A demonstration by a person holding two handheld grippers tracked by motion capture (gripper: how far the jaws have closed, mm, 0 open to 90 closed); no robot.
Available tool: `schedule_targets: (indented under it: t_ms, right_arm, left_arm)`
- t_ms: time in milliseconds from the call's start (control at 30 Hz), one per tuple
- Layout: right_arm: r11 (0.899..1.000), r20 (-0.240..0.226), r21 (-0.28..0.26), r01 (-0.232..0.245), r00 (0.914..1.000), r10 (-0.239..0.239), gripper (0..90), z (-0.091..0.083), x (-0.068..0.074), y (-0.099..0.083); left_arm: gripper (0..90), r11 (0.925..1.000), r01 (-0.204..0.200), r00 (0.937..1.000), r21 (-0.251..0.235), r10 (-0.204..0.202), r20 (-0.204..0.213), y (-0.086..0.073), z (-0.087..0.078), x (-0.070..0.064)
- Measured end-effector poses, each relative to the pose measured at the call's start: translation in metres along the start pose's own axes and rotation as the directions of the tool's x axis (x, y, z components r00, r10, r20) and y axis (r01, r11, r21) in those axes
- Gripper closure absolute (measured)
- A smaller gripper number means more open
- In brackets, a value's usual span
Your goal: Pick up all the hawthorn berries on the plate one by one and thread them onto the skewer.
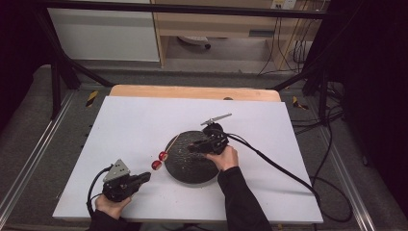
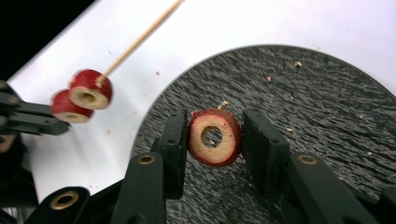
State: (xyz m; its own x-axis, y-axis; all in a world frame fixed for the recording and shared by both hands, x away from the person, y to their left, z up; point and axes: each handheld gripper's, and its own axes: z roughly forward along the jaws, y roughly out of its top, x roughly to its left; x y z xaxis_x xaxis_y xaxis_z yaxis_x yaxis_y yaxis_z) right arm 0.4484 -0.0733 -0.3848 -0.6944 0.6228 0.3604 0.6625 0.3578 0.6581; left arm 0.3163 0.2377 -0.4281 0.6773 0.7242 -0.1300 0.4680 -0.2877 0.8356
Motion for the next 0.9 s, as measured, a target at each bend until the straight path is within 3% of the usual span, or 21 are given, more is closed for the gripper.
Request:
schedule_targets:
  t_ms: [233, 300, 433, 467, 533, 567, 633, 700, 733, 767, 800, 833, 867, 900]
  right_arm:
    - [0.993, -0.031, -0.111, -0.040, 0.9988, 0.037, 62.6, -0.010, 0.001, -0.014]
    - [0.983, -0.061, -0.169, -0.074, 0.9960, 0.065, 62.6, -0.013, 0.000, -0.021]
    - [0.972, -0.081, -0.215, -0.097, 0.9934, 0.081, 62.6, -0.015, 0.001, -0.027]
    - [0.962, -0.093, -0.249, -0.113, 0.9914, 0.093, 62.6, -0.015, 0.001, -0.031]
    - [0.951, -0.109, -0.281, -0.130, 0.9887, 0.103, 62.6, -0.016, 0.002, -0.034]
    - [0.951, -0.109, -0.281, -0.130, 0.9887, 0.103, 62.6, -0.016, 0.002, -0.034]
    - [0.930, -0.141, -0.328, -0.163, 0.9824, 0.123, 62.6, -0.015, 0.003, -0.040]
    - [0.926, -0.146, -0.336, -0.170, 0.9810, 0.127, 62.6, -0.015, 0.004, -0.041]
    - [0.914, -0.160, -0.361, -0.187, 0.9776, 0.136, 62.6, -0.014, 0.005, -0.045]
    - [0.914, -0.160, -0.361, -0.187, 0.9776, 0.136, 62.6, -0.014, 0.005, -0.045]
    - [0.902, -0.169, -0.384, -0.198, 0.9753, 0.143, 62.6, -0.012, 0.006, -0.047]
    - [0.902, -0.169, -0.384, -0.198, 0.9753, 0.143, 62.6, -0.012, 0.006, -0.047]
    - [0.892, -0.177, -0.402, -0.207, 0.9733, 0.146, 62.6, -0.011, 0.008, -0.049]
    - [0.892, -0.177, -0.402, -0.207, 0.9733, 0.146, 62.6, -0.011, 0.008, -0.049]
  left_arm:
    - [87.8, 1.0000, 0.001, 1.0000, -0.005, -0.001, 0.001, 0.000, 0.000, -0.001]
    - [87.8, 1.0000, 0.001, 1.0000, -0.007, -0.001, 0.002, 0.000, 0.000, -0.002]
    - [87.8, 0.9999, -0.002, 1.0000, -0.010, 0.002, 0.003, 0.000, 0.000, -0.003]
    - [87.8, 0.9999, -0.004, 1.0000, -0.013, 0.004, 0.003, 0.000, -0.001, -0.003]
    - [87.8, 0.9999, -0.006, 1.0000, -0.014, 0.006, 0.004, 0.000, -0.001, -0.004]
    - [87.8, 0.9999, -0.006, 1.0000, -0.014, 0.006, 0.004, 0.000, -0.001, -0.004]
    - [87.8, 0.9999, -0.007, 1.0000, -0.015, 0.007, 0.005, 0.000, -0.001, -0.004]
    - [87.8, 0.9998, -0.007, 1.0000, -0.017, 0.007, 0.006, 0.000, -0.001, -0.004]
    - [87.8, 0.9998, -0.007, 1.0000, -0.018, 0.007, 0.007, 0.001, -0.001, -0.005]
    - [87.8, 0.9998, -0.007, 1.0000, -0.018, 0.007, 0.007, 0.001, -0.001, -0.005]
    - [87.8, 0.9998, -0.007, 0.9999, -0.019, 0.007, 0.007, 0.001, -0.001, -0.005]
    - [87.8, 0.9998, -0.007, 0.9999, -0.019, 0.007, 0.008, 0.001, -0.001, -0.005]
    - [87.8, 0.9997, -0.008, 0.9999, -0.022, 0.008, 0.008, 0.001, -0.001, -0.006]
    - [87.8, 0.9997, -0.008, 0.9999, -0.022, 0.008, 0.008, 0.001, -0.001, -0.006]
